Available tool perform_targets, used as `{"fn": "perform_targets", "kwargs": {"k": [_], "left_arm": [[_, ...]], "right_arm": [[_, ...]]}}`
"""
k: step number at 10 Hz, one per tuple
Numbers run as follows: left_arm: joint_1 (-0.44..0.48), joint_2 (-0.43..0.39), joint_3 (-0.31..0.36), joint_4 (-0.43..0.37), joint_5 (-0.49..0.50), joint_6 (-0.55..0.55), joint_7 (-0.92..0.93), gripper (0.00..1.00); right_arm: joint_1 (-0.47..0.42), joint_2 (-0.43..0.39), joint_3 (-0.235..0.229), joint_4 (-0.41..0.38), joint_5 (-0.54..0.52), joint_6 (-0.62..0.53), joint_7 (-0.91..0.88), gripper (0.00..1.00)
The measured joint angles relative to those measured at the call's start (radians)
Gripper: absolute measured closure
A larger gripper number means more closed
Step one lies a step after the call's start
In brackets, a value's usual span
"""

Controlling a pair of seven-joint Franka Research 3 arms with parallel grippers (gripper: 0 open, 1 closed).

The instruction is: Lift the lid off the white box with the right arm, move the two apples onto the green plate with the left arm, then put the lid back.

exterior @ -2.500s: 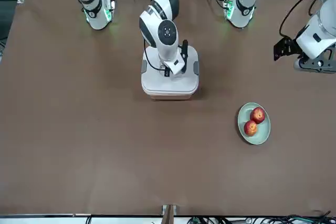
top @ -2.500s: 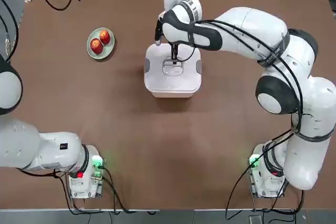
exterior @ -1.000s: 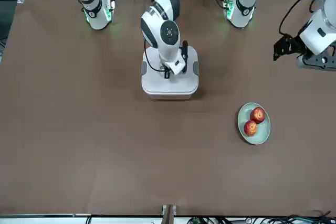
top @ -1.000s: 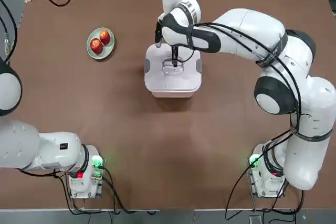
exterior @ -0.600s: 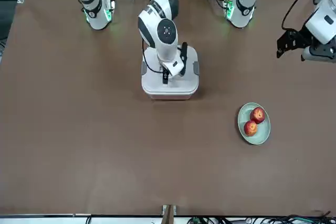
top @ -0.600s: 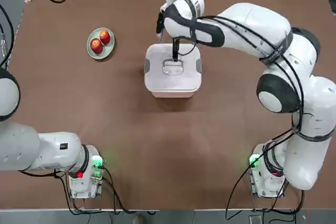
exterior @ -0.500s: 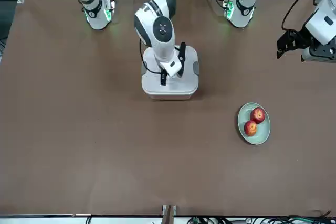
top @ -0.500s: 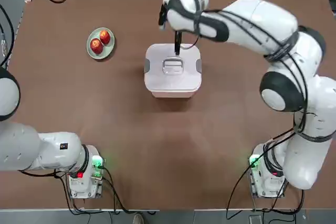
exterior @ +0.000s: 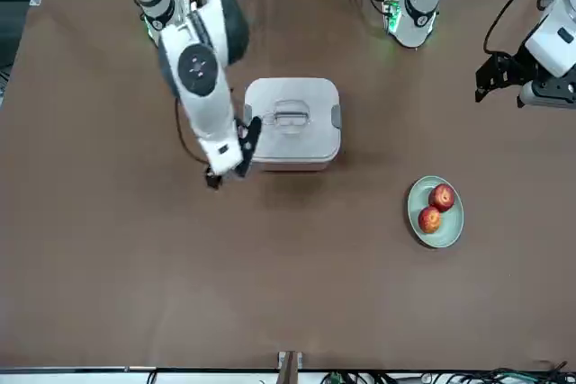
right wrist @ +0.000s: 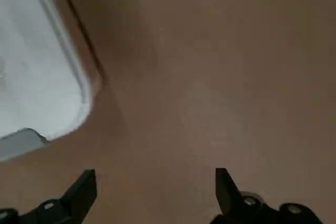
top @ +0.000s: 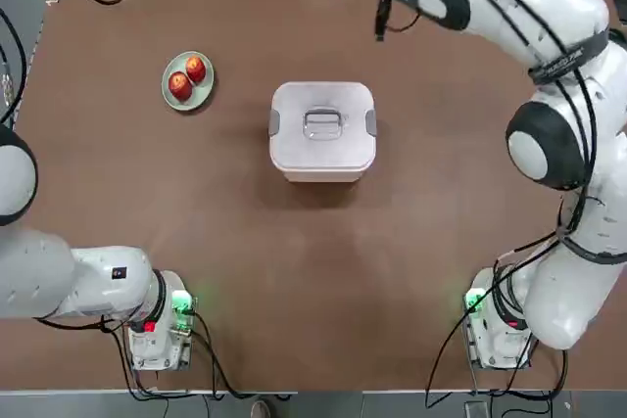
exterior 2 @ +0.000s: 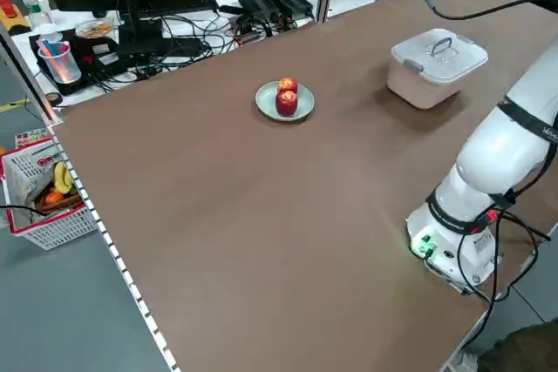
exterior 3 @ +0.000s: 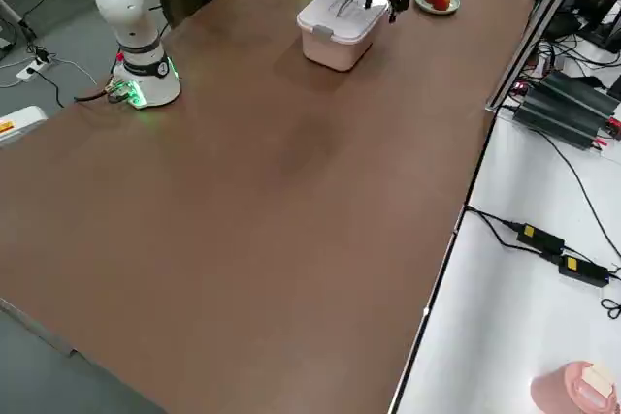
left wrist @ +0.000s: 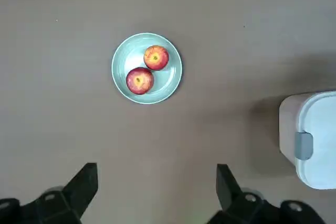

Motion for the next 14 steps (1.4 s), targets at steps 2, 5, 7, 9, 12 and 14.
{"fn": "perform_targets", "kwargs": {"k": [2,5,7,9,12,14], "left_arm": [[0.001,0.0,0.0,0.0,0.0,0.01,0.0,0.0],[0.001,0.0,0.0,0.0,0.0,0.014,0.0,0.0],[0.001,0.0,0.001,0.0,0.0,0.018,0.0,0.0],[0.001,0.0,0.001,0.0,0.0,0.019,0.0,0.0],[0.001,-0.001,0.001,0.001,0.0,0.019,0.0,0.0],[0.001,-0.001,0.001,0.001,0.0,0.019,0.0,0.0]], "right_arm": [[-0.008,-0.004,-0.15,0.0,-0.002,0.0,0.001,0.0],[-0.133,-0.018,-0.238,0.009,-0.001,0.002,0.121,0.0],[-0.35,-0.092,-0.119,0.009,-0.001,-0.026,0.193,0.0],[-0.624,-0.223,0.092,-0.006,-0.001,-0.162,0.262,0.0],[-0.667,-0.363,0.125,-0.023,-0.002,-0.295,0.361,0.0],[-0.67,-0.383,0.107,-0.036,-0.002,-0.301,0.371,0.0]]}}
